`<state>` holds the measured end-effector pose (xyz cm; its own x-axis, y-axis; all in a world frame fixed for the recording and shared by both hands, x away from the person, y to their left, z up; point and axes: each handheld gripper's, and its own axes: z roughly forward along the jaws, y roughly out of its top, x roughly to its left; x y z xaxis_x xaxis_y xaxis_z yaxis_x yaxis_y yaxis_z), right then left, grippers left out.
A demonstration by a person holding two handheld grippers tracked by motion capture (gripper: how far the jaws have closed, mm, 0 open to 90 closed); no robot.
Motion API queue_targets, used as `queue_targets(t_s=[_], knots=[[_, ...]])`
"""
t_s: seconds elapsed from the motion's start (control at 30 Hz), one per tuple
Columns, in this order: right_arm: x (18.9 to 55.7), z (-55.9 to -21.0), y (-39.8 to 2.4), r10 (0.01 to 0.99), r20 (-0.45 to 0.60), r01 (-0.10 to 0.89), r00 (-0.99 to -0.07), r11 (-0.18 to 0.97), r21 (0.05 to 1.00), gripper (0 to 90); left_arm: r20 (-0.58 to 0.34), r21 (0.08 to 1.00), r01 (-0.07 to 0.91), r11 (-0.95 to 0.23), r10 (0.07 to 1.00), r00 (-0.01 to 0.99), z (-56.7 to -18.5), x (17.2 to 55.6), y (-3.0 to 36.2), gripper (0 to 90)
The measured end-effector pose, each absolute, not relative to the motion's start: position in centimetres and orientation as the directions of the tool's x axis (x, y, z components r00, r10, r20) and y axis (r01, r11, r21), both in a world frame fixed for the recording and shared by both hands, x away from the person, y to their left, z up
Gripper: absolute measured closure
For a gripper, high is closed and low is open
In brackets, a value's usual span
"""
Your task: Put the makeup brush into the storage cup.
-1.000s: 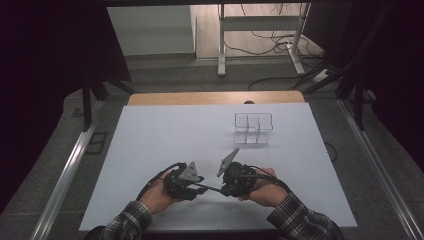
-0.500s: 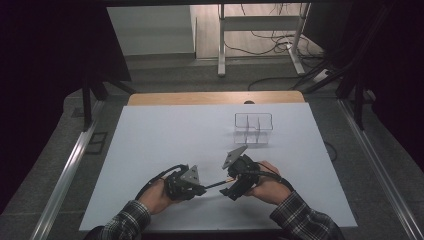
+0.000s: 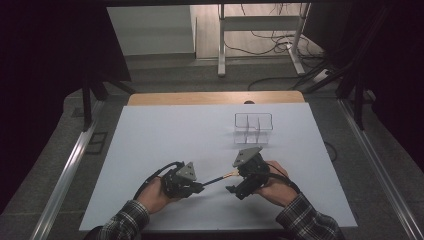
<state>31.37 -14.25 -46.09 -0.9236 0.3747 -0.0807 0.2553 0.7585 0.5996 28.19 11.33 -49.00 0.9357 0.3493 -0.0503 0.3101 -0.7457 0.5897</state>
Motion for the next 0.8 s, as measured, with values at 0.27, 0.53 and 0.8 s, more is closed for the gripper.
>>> queue_targets(t_s=[0.27, 0.53, 0.8], knots=[[31.5, -46.6, -15.6, 0.419, -0.051, 0.301, -0.906, 0.725, 0.619, 0.1, -0.052, 0.608, 0.318, -0.727, 0.363, 0.93, -48.7, 28.2, 12.0, 84.8], [31.3, -47.0, -17.3, 0.459, -0.024, 0.339, -0.888, 0.69, 0.639, 0.1, -0.06, 0.629, 0.33, -0.704, 0.38, 0.923, -48.5, 28.2, 12.6, 84.8], [31.1, -47.4, -18.5, 0.475, -0.017, 0.347, -0.88, 0.667, 0.659, 0.1, -0.067, 0.644, 0.338, -0.687, 0.389, 0.919, -48.3, 28.0, 13.0, 84.8]])
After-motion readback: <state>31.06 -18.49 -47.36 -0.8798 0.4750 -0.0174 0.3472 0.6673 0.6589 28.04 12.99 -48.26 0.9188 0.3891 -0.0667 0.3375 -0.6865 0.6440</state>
